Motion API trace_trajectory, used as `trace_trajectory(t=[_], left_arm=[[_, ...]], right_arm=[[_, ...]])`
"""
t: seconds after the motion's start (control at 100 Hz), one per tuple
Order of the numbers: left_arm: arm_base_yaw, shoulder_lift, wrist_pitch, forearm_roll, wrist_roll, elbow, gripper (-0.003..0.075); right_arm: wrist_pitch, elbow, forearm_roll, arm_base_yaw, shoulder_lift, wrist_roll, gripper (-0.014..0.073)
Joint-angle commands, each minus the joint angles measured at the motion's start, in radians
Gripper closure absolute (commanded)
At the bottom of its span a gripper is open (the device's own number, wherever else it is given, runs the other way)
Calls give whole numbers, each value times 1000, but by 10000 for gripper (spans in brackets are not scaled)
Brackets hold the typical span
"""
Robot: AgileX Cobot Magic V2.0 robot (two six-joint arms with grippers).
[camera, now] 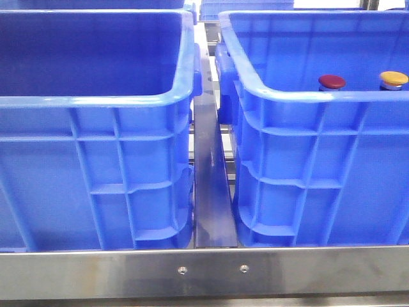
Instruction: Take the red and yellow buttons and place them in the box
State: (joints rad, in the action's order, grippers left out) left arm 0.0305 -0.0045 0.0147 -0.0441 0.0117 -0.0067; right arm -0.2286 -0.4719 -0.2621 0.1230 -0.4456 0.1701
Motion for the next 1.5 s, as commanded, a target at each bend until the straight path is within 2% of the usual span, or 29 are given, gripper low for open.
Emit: trace_trajectory(t=[0.0,0.12,0.25,0.72,0.87,1.03,1.49], left_arm=[[0,-35,-81,9,-12,52,739],[0,-35,-81,9,-12,52,739],[0,-35,-81,9,-12,52,739],[0,-35,-81,9,-12,52,739],[0,-33,-81,9,-12,52,739],[0,-33,-81,9,-12,52,739],[0,-33,-81,9,-12,52,739]], right_arm=[[130,5,173,-10,20,-180,662],[290,92,331,-59,64,-303,662],[389,185,350,-92,116,-314,662],[392,417,349,-92,488,-314,662],[453,482,341,-94,480,-314,662],[474,479,341,-94,481,-317,662],[473,479,341,-94,481,-317,662]])
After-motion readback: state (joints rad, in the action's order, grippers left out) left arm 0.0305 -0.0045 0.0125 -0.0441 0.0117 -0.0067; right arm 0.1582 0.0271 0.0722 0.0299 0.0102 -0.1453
